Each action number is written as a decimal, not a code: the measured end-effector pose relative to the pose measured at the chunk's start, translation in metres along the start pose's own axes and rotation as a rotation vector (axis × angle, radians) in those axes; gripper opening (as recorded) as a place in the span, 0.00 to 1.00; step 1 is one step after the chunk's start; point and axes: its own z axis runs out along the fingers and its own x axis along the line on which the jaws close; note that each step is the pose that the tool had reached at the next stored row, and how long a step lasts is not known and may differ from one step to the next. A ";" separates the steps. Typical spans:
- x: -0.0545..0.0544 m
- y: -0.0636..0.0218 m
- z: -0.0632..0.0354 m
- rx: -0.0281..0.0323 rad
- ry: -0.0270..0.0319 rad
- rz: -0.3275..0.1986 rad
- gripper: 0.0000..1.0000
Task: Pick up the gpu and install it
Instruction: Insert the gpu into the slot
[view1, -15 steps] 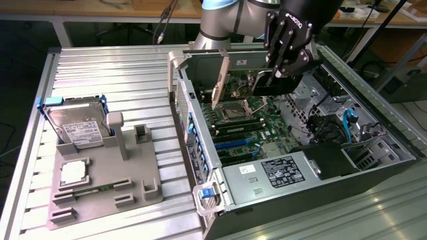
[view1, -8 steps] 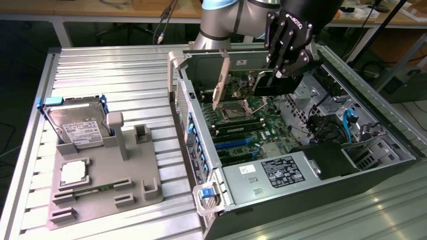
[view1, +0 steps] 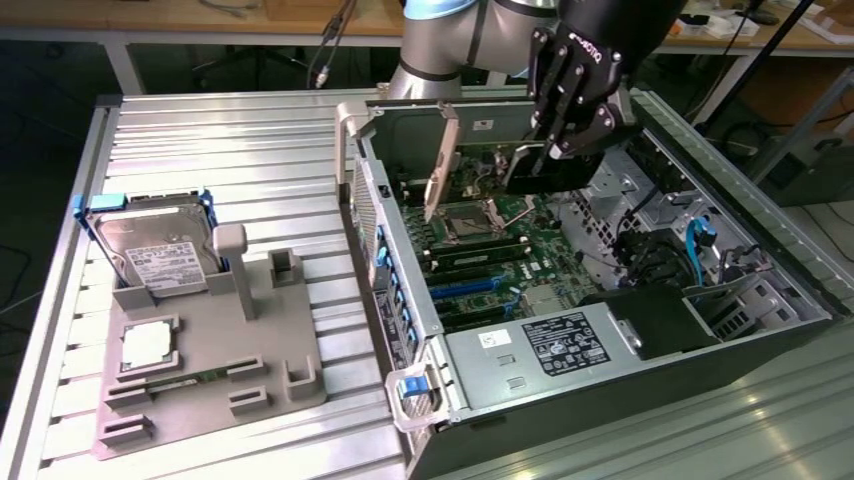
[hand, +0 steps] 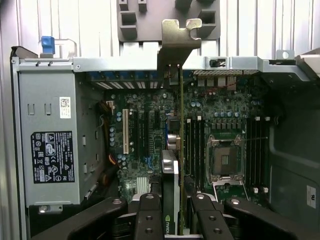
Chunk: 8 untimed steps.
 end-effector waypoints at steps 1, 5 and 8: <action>0.000 0.0000 0.0009 0.0000 0.0000 0.000 0.27; -0.003 -0.0002 0.0048 0.0000 0.0000 0.000 0.27; -0.007 -0.0004 0.0071 0.0008 0.0000 0.000 0.27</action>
